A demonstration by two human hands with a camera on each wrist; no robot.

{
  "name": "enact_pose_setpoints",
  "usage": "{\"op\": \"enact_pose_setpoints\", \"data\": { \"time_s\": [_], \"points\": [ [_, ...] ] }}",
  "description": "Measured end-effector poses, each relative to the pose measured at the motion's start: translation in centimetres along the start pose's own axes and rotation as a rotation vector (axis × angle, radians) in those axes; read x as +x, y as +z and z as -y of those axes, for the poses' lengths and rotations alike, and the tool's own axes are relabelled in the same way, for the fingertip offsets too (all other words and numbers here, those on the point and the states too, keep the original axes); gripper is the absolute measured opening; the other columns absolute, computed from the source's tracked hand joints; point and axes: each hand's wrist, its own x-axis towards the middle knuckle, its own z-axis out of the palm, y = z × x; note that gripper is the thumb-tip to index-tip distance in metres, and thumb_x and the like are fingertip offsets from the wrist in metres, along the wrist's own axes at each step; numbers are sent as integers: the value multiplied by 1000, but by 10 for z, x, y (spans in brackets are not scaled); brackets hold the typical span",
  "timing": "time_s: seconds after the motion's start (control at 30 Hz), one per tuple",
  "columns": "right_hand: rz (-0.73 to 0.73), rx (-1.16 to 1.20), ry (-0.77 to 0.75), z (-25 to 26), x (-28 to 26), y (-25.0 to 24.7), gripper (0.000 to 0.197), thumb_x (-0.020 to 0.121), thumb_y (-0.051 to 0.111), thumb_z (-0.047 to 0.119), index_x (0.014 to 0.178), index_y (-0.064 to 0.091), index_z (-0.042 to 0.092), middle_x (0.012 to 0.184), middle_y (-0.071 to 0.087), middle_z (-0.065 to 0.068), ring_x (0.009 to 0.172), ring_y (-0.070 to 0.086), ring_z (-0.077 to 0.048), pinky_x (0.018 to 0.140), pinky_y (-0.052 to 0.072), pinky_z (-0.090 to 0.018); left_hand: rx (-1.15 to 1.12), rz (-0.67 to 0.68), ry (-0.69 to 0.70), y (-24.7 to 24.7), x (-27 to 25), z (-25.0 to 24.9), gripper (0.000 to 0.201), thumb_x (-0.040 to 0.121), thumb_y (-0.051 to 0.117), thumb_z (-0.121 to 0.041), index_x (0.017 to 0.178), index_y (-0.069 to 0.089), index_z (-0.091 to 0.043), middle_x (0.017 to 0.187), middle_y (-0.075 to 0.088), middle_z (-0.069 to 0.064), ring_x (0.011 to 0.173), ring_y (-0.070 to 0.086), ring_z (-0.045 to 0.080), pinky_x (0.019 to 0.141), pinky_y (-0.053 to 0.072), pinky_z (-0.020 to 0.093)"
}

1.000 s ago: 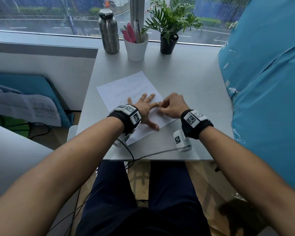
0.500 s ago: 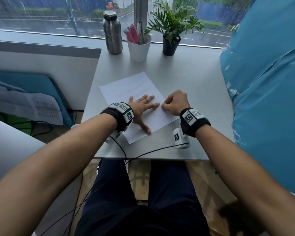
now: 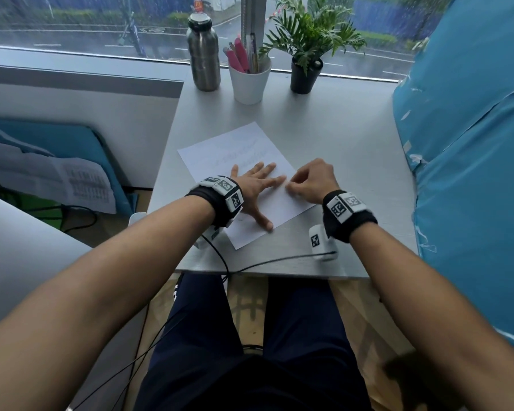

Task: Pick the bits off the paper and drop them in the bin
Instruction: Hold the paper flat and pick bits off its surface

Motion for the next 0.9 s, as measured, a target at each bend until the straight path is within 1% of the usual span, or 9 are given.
{"op": "enact_pose_setpoints", "data": {
  "time_s": [0.07, 0.13, 0.27, 0.57, 0.63, 0.7, 0.77, 0.83, 0.9],
  "points": [
    [52, -26, -33, 4, -5, 5, 11, 73, 75, 19, 78, 79, 10, 77, 75, -4, 68, 63, -11, 63, 43, -15, 10, 10, -12, 0, 0, -1, 137, 48, 76, -79, 153, -6, -44, 160, -25, -9, 147, -23, 16, 110, -9, 70],
    [129, -68, -90, 9, -11, 10, 11, 73, 76, 20, 79, 79, 11, 76, 74, -1, 70, 64, -10, 63, 44, -13, 16, 8, -17, 0, 1, -2, 138, 48, 76, -80, 153, -6, -43, 160, -25, -9, 147, -24, 16, 110, -9, 71],
    [14, -17, 2, -3, 3, 0, 12, 74, 76, 21, 81, 80, 12, 77, 75, -2, 69, 65, -10, 66, 46, -16, -9, -5, -29, 2, 0, -5, 137, 49, 77, -77, 152, -7, -44, 161, -24, -9, 147, -23, 17, 109, -8, 71],
    [-18, -59, 49, 1, 15, -11, 9, 75, 77, 20, 78, 79, 11, 77, 75, -4, 72, 65, -13, 72, 50, -19, 29, 4, 42, 0, -4, 10, 139, 46, 81, -73, 152, -3, -46, 161, -23, -2, 147, -23, 19, 115, -12, 61],
    [31, -68, -8, 7, 2, 6, 9, 75, 76, 19, 76, 78, 11, 76, 73, -4, 69, 64, -13, 65, 50, -18, 31, 11, 29, 2, -2, 10, 141, 45, 80, -75, 153, -4, -44, 161, -24, -3, 147, -24, 18, 115, -12, 60],
    [122, -58, -89, 11, -11, 15, 9, 74, 76, 19, 75, 78, 10, 73, 72, -2, 61, 59, -8, 55, 41, -11, 46, 18, 15, 2, -3, 10, 143, 44, 79, -77, 154, -5, -41, 160, -26, -4, 146, -25, 18, 115, -12, 59],
    [108, -36, -54, 6, -4, 8, 9, 74, 76, 20, 78, 79, 12, 73, 73, -1, 62, 60, -6, 57, 41, -8, 52, 20, 15, 1, -3, 9, 142, 45, 79, -76, 154, -6, -42, 160, -26, -3, 147, -25, 18, 115, -13, 58],
    [13, -11, -3, 2, 3, 0, 11, 75, 75, 20, 79, 79, 11, 73, 72, -2, 67, 62, -8, 63, 43, -15, 40, 13, 15, 1, -3, 5, 141, 46, 79, -75, 153, -7, -44, 160, -26, -3, 147, -24, 20, 114, -13, 59],
    [56, -37, -33, 7, -2, 5, 7, 73, 75, 18, 73, 77, 12, 70, 70, -2, 62, 60, -8, 62, 42, -17, 47, 12, 3, 1, -4, 3, 141, 47, 79, -76, 153, -7, -43, 160, -26, -2, 147, -25, 20, 114, -13, 59]
  ]
}}
